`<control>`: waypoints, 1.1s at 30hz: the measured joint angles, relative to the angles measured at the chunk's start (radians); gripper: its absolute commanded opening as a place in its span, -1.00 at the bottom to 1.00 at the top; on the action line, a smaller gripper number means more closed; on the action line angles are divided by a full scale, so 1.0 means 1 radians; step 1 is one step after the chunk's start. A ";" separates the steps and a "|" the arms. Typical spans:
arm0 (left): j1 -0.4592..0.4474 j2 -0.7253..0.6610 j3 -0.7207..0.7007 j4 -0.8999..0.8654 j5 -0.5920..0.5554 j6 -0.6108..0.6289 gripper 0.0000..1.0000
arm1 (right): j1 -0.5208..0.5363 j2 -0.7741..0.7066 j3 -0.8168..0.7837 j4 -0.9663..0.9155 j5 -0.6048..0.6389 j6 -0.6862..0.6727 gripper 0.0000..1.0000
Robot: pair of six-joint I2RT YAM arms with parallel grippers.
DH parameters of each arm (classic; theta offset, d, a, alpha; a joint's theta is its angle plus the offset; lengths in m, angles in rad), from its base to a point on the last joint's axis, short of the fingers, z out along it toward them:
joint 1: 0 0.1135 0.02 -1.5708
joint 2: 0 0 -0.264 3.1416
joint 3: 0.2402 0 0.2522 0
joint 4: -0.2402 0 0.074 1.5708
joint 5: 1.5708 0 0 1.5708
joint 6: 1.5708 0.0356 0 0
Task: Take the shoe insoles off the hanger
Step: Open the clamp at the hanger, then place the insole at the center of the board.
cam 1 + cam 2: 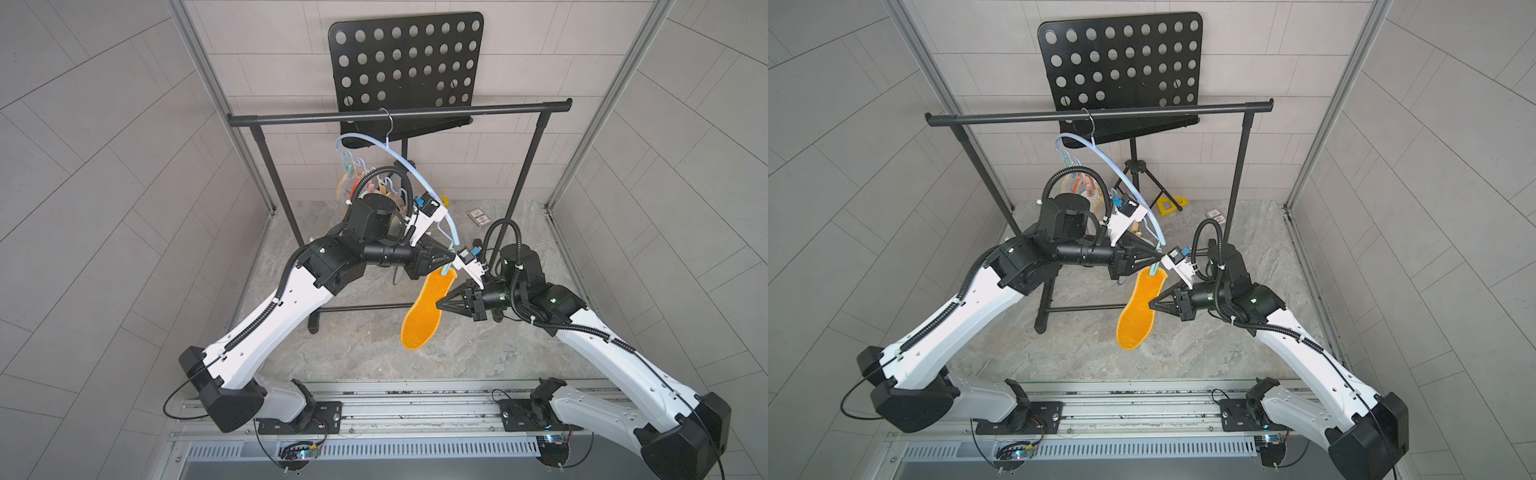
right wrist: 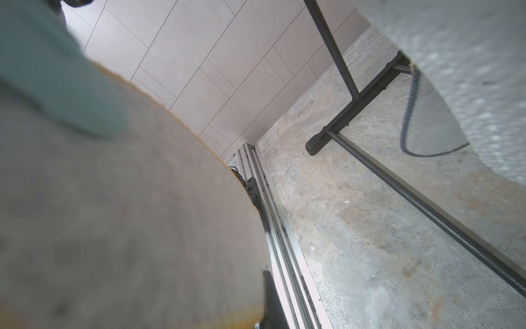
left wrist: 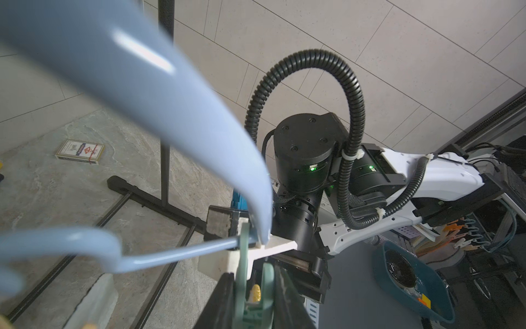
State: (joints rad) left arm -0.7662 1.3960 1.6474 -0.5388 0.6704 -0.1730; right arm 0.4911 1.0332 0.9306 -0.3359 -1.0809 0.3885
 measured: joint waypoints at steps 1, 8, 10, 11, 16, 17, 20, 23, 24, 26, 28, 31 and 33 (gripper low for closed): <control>0.000 0.000 0.000 0.001 -0.004 -0.003 -0.60 | 0.000 -0.002 -0.004 -0.007 0.008 -0.002 -1.00; 0.000 0.000 0.000 0.005 -0.039 -0.017 -0.60 | 0.002 -0.108 -0.196 -0.027 0.086 0.075 -1.00; 0.000 0.000 0.000 0.006 -0.048 -0.021 -0.61 | 0.011 -0.159 -0.286 -0.018 0.131 0.149 -1.00; 0.000 0.000 0.000 0.008 -0.051 -0.022 -0.60 | 0.023 -0.185 -0.335 -0.005 0.161 0.202 -1.00; 0.000 0.000 0.000 0.017 -0.063 -0.037 -0.60 | 0.151 -0.232 -0.496 0.099 0.387 0.498 -1.00; 0.000 0.000 0.000 0.019 -0.066 -0.039 -0.60 | 0.191 -0.218 -0.515 0.135 0.444 0.563 -1.00; 0.000 0.000 0.000 0.026 -0.068 -0.045 -0.61 | 0.329 -0.107 -0.526 0.248 0.611 0.735 -1.00; 0.000 0.000 0.000 0.031 -0.070 -0.049 -0.60 | 0.438 0.076 -0.459 0.329 0.727 0.851 -1.00; 0.000 0.000 0.000 0.032 -0.070 -0.050 -0.60 | 0.467 0.136 -0.426 0.358 0.755 0.886 -1.00; 0.000 0.000 0.000 0.033 -0.071 -0.052 -0.60 | 0.510 0.245 -0.368 0.441 0.809 0.955 -1.00; -0.001 0.000 0.000 0.033 -0.071 -0.054 -0.60 | 0.542 0.329 -0.330 0.529 0.864 1.030 -1.00; -0.001 0.000 0.004 0.031 -0.071 -0.055 -0.60 | 0.579 0.420 -0.315 0.638 0.961 1.145 -1.00; -0.001 0.000 0.009 0.024 -0.071 -0.055 -0.61 | 0.592 0.483 -0.292 0.674 1.019 1.205 -1.00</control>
State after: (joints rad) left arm -0.7670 1.3960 1.6566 -0.5152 0.5995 -0.2279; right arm 1.0832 1.5162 0.6388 0.3382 -0.0624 1.5936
